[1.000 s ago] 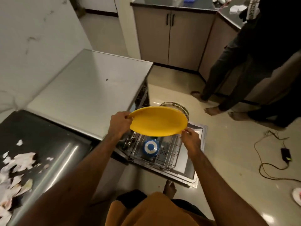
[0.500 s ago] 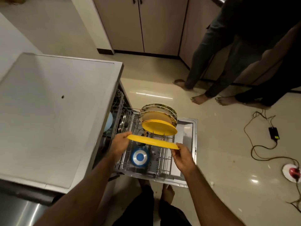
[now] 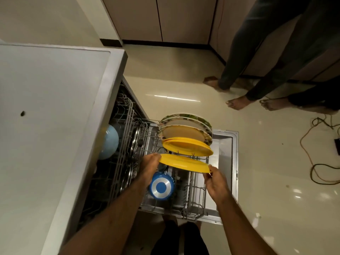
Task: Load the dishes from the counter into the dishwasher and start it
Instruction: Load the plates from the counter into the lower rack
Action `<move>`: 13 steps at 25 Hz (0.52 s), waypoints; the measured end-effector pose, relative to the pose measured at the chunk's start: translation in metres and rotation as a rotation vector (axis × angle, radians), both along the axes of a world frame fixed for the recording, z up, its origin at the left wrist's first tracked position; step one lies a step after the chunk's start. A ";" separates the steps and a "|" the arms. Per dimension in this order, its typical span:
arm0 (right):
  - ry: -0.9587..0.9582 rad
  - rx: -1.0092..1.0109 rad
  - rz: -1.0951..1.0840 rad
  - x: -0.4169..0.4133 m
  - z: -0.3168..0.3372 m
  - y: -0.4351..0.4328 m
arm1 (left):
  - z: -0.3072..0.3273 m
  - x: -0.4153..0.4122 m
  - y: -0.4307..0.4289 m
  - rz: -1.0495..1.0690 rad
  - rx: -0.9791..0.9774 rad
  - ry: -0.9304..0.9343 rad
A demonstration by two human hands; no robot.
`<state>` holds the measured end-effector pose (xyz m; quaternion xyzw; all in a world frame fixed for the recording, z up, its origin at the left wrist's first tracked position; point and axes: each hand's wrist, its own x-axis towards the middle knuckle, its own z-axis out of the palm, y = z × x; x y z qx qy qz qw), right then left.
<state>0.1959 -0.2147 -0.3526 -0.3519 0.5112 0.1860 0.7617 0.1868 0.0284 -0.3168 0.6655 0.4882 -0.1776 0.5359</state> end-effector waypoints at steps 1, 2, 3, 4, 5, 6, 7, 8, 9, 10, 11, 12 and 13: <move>-0.011 -0.006 0.011 0.006 -0.007 0.001 | -0.008 0.005 0.000 -0.020 0.004 -0.002; -0.024 -0.009 0.027 0.011 -0.014 0.001 | -0.015 0.009 0.000 -0.036 -0.001 -0.004; -0.033 -0.015 0.044 0.015 -0.021 0.000 | -0.021 0.013 0.000 -0.044 0.002 -0.003; -0.032 -0.022 0.054 0.019 -0.029 -0.001 | -0.028 0.017 -0.001 -0.041 0.004 -0.008; -0.021 -0.027 0.057 0.024 -0.036 -0.001 | -0.035 0.021 0.000 -0.033 0.004 -0.012; -0.011 -0.031 0.065 0.028 -0.042 -0.001 | -0.041 0.023 0.000 -0.021 0.008 -0.010; -0.004 -0.035 0.075 0.031 -0.046 0.000 | -0.046 0.025 0.001 -0.014 0.014 -0.014; 0.000 -0.041 0.079 0.033 -0.050 0.001 | -0.050 0.028 0.002 -0.011 0.013 -0.016; 0.004 -0.045 0.077 0.036 -0.053 0.003 | -0.054 0.030 0.003 -0.013 0.016 -0.015; 0.005 -0.049 0.073 0.039 -0.054 0.006 | -0.056 0.031 0.005 -0.020 0.021 -0.011; 0.008 -0.053 0.067 0.041 -0.055 0.007 | -0.059 0.033 0.007 -0.029 0.025 -0.008; 0.012 -0.057 0.061 0.044 -0.057 0.009 | -0.063 0.036 0.009 -0.041 0.023 -0.008; 0.017 -0.061 0.055 0.046 -0.058 0.010 | -0.066 0.039 0.011 -0.055 0.019 -0.020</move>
